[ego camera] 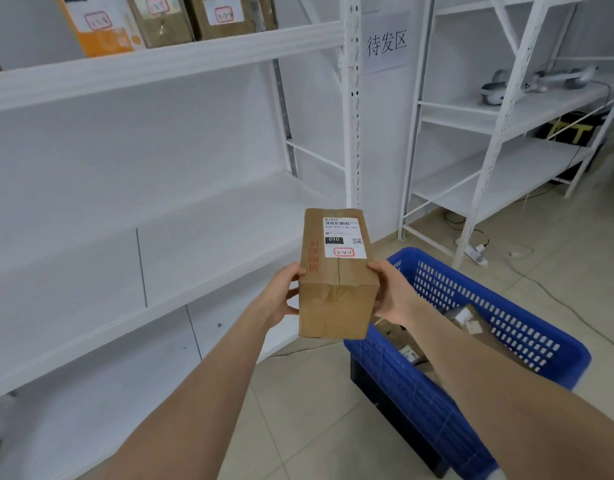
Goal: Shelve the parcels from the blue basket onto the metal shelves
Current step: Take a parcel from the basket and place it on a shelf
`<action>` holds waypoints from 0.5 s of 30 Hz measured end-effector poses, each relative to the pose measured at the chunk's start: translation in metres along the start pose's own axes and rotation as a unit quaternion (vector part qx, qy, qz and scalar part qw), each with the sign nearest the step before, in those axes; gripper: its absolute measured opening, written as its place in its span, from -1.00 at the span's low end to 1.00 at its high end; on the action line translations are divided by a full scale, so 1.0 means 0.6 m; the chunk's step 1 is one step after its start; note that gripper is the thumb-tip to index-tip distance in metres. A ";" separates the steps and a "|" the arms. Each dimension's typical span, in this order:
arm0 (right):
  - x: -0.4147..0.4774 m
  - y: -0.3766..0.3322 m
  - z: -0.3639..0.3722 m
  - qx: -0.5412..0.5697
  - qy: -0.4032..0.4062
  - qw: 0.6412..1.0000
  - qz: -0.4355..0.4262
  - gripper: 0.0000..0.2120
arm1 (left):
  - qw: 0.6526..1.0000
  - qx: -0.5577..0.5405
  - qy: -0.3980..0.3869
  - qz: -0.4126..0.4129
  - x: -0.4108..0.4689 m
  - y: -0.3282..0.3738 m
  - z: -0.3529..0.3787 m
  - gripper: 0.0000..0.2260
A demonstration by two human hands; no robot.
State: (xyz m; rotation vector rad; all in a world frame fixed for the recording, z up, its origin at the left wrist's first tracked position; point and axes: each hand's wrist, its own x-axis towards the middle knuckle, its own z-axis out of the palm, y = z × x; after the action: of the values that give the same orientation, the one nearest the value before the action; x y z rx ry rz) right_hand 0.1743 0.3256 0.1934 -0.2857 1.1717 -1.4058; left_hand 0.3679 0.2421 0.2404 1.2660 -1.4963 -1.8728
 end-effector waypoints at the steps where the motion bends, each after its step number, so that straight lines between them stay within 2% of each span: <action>1: 0.000 0.013 0.020 -0.009 -0.002 1.000 0.002 -0.59 | 1.000 0.001 0.000 -0.001 -0.005 -0.004 -0.024 -0.76; 6: -0.009 0.071 0.131 -0.098 -0.019 0.995 0.025 -0.51 | 1.000 0.022 -0.003 0.013 -0.034 -0.018 -0.162 -0.65; 11: 0.001 0.140 0.237 -0.109 -0.069 0.991 0.027 -0.49 | 0.998 0.046 0.029 0.031 -0.064 -0.025 -0.287 -0.43; 15: 0.016 0.199 0.324 -0.146 -0.079 0.986 0.023 -0.38 | 0.996 0.028 0.078 0.026 -0.088 -0.042 -0.382 -0.46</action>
State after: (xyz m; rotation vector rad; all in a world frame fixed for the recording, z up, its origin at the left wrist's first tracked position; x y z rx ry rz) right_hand 0.3911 0.2547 0.1873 -0.5616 1.2429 -1.1472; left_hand 0.5929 0.1692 0.2372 1.3521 -1.4931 -1.6689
